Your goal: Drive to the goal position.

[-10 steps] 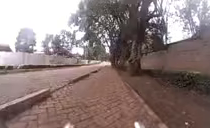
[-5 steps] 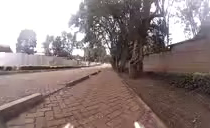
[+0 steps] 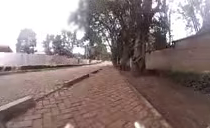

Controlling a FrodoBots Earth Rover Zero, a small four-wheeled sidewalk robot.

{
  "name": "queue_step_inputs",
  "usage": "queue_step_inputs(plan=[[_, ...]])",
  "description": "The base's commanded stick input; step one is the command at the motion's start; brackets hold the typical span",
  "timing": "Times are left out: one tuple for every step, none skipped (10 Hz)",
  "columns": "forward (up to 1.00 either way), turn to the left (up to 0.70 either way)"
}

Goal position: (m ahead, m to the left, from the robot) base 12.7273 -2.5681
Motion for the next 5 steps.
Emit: queue_step_inputs(plan=[[0.5,0.0],[0.5,0.0],[0.5,0.0],[0.5,0.0],[0.5,0.0]])
